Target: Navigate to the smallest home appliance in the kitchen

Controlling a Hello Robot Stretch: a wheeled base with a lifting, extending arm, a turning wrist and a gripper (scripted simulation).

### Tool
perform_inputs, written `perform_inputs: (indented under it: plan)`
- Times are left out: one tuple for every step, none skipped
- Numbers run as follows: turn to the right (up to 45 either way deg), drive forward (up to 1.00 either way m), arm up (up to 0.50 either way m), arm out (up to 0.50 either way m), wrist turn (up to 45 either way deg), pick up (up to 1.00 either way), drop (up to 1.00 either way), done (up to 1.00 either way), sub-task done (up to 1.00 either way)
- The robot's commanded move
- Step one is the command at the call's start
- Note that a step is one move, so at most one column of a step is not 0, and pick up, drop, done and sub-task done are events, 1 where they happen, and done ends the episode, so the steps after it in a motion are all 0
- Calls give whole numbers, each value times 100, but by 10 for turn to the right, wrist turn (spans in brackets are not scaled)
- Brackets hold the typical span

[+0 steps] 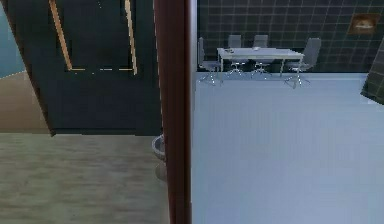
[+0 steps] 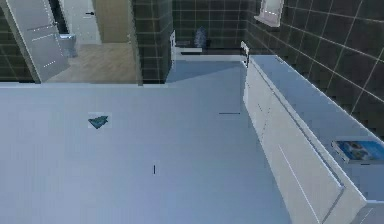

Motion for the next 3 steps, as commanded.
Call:
perform_inputs:
  plan:
    - [-450, 0, 0, 0, 0, 0, 0, 0, 0]
    - [-240, 0, 0, 0, 0, 0, 0, 0, 0]
    - [0, 30, 0, 0, 0, 0, 0, 0, 0]
